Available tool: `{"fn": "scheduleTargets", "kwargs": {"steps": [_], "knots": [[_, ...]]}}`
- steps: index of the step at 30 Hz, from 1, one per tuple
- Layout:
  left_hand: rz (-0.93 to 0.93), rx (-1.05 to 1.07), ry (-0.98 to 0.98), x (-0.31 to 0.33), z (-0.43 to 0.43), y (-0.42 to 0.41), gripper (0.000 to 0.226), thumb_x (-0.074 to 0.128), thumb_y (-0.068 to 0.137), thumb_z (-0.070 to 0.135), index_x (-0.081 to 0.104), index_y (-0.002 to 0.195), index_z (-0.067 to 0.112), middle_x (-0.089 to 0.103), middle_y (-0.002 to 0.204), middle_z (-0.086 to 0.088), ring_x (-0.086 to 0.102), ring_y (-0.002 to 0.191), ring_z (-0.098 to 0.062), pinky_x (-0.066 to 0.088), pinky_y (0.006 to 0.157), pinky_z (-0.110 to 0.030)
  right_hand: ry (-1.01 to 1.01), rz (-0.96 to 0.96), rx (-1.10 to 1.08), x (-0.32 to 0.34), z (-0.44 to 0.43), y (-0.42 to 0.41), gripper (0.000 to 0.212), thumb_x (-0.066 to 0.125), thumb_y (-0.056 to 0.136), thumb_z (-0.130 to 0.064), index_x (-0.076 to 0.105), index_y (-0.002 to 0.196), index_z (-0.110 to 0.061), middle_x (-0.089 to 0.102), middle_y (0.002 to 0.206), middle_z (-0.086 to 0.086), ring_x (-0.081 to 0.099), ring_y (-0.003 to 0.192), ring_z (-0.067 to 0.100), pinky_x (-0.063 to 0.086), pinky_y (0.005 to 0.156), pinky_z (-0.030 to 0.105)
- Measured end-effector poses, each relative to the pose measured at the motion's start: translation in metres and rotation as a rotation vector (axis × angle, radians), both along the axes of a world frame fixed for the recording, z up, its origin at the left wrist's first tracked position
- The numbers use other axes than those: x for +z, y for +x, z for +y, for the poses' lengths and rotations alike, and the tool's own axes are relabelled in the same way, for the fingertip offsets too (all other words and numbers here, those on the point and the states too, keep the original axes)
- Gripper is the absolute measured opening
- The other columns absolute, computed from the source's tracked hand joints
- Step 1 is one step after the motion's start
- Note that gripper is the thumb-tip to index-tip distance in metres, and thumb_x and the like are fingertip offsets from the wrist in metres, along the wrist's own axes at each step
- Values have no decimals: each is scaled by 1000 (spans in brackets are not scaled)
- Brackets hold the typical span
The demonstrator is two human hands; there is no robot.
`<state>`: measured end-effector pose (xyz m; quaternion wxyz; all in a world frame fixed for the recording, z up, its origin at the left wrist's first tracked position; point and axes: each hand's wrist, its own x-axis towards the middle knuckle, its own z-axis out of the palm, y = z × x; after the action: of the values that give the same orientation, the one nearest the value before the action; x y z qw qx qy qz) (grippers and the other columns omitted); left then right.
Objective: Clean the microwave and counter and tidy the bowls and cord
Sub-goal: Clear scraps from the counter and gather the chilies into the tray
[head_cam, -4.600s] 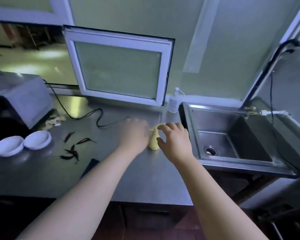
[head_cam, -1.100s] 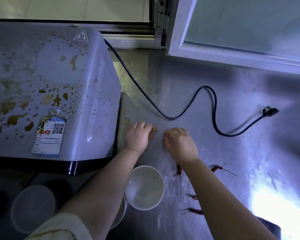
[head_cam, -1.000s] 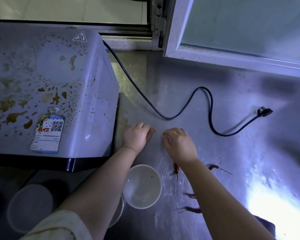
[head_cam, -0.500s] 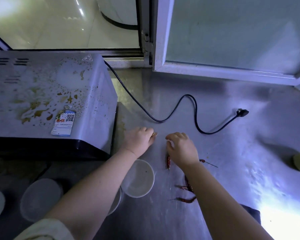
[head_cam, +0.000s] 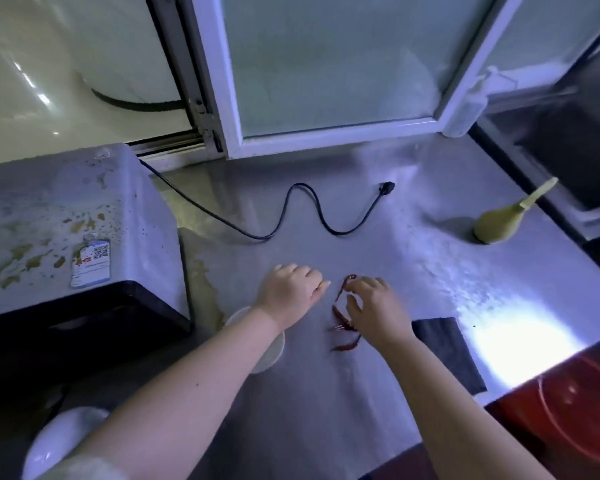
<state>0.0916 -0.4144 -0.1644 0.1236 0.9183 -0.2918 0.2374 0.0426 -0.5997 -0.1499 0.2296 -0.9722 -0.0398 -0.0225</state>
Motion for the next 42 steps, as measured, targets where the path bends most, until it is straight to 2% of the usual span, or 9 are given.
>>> {"fn": "scheduleTargets", "kwargs": {"steps": [6, 9, 11, 15, 21, 23, 28, 32, 42], "knots": [[-17, -287, -70, 13, -69, -31, 34, 56, 88, 32, 53, 58, 16, 49, 52, -1, 52, 47, -23, 35, 45, -25, -115, -56, -201, 12, -44, -83, 14, 65, 86, -14, 72, 98, -15, 71, 97, 1, 61, 91, 29, 52, 71, 38], [-2, -406, -69, 17, -111, -50, 34, 55, 88, 33, 52, 58, 17, 49, 52, -1, 52, 47, -23, 35, 45, -26, -155, -103, -318, 21, -71, -124, 7, 67, 77, -6, 66, 77, -13, 64, 74, 1, 56, 77, 32, 47, 63, 35], [-5, -470, -67, 21, -141, -63, 35, 54, 88, 33, 54, 58, 17, 50, 52, -2, 52, 46, -23, 34, 44, -26, -163, -114, -422, 28, -92, -150, 12, 68, 71, -2, 61, 69, -12, 60, 68, 1, 54, 72, 33, 47, 58, 36], [1, -593, -78, 35, -204, -91, 35, 49, 86, 34, 54, 56, 17, 51, 50, 0, 52, 43, -22, 34, 41, -23, -204, -145, -633, 37, -147, -209, 15, 69, 74, -7, 72, 88, -12, 68, 82, 2, 56, 78, 31, 50, 66, 36], [0, -818, -109, 52, -317, -141, 38, 50, 88, 35, 45, 54, 17, 44, 46, -2, 42, 39, -25, 21, 42, -22, -183, -240, -888, 44, -226, -289, 20, 74, 66, -3, 70, 84, -11, 67, 80, 3, 56, 74, 32, 52, 64, 37], [10, -865, -114, 55, -359, -161, 38, 50, 87, 36, 46, 55, 17, 45, 47, -3, 43, 40, -26, 19, 46, -22, -174, -237, -938, 45, -253, -305, 18, 73, 67, -5, 70, 84, -11, 67, 80, 3, 57, 74, 32, 53, 62, 38], [9, -947, -86, 57, -466, -204, 36, 49, 86, 37, 48, 57, 16, 49, 51, -5, 48, 41, -29, 31, 40, -25, -156, -224, -1016, 48, -337, -346, 15, 68, 71, -12, 70, 86, -14, 68, 84, 1, 57, 78, 29, 53, 64, 41], [-33, -945, -36, 59, -542, -224, 36, 48, 85, 40, 48, 57, 17, 50, 50, -4, 48, 42, -29, 28, 42, -24, -143, -227, -1061, 51, -408, -375, 16, 69, 74, -13, 70, 90, -14, 68, 87, -1, 57, 83, 27, 52, 69, 42], [32, -1001, 61, 37, -685, -252, 35, 52, 84, 39, 47, 56, 18, 49, 50, -1, 48, 41, -27, 25, 44, -24, -107, -173, -1107, 21, -537, -388, 13, 67, 76, -19, 69, 88, -16, 66, 83, 0, 55, 78, 27, 52, 66, 43]]}}
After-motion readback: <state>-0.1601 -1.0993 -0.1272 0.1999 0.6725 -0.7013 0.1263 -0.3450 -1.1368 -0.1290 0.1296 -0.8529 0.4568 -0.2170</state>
